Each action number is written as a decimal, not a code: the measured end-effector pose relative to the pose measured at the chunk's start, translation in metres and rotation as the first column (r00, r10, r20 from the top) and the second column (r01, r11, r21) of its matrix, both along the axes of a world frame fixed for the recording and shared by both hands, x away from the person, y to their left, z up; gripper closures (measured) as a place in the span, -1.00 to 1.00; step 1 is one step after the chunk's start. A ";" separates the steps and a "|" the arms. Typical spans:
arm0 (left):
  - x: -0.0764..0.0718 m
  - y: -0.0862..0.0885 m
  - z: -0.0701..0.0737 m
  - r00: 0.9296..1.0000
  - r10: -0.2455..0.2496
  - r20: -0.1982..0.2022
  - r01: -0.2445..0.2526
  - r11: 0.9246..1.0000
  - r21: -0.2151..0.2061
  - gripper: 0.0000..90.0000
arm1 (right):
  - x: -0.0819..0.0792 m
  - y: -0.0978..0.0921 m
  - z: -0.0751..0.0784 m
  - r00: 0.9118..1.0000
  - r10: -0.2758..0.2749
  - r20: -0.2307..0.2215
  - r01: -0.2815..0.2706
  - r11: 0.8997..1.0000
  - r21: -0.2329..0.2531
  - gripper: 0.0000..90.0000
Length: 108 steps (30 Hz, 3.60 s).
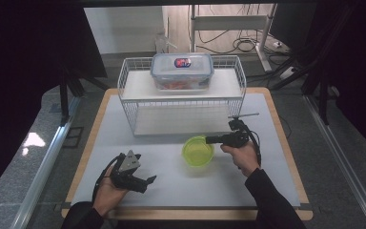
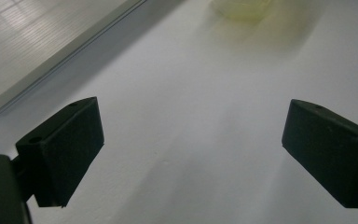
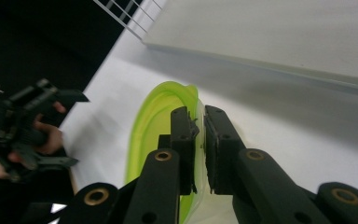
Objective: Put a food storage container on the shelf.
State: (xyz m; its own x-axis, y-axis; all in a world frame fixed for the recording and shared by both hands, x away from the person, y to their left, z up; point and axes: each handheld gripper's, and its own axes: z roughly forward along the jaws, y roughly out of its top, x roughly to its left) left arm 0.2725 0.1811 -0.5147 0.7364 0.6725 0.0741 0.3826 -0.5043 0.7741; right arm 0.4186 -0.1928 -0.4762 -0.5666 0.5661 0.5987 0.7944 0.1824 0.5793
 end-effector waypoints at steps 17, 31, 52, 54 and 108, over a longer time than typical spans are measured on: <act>0.000 -0.001 0.000 1.000 -0.003 0.000 0.003 1.000 0.005 -0.88 | 0.009 -0.004 -0.007 0.997 -0.056 0.060 0.062 0.993 -0.098 0.75; 0.000 -0.001 -0.001 1.000 -0.008 -0.001 0.008 1.000 0.008 -0.88 | 0.022 -0.008 -0.020 0.997 -0.071 -0.011 0.070 0.996 -0.052 0.72; 0.000 -0.002 0.000 1.000 -0.010 0.003 0.010 1.000 0.010 -0.88 | 0.007 -0.017 -0.008 0.993 -0.102 -0.055 0.106 0.992 0.072 0.84; 0.000 -0.002 0.000 1.000 -0.009 0.004 0.009 1.000 0.010 -0.88 | 0.005 -0.018 -0.004 0.994 -0.098 -0.047 0.102 0.991 0.086 0.84; -0.002 -0.001 0.003 0.999 -0.032 0.016 0.032 0.999 -0.016 -0.88 | 0.125 0.067 0.228 0.934 -0.334 0.124 0.299 0.924 0.241 0.80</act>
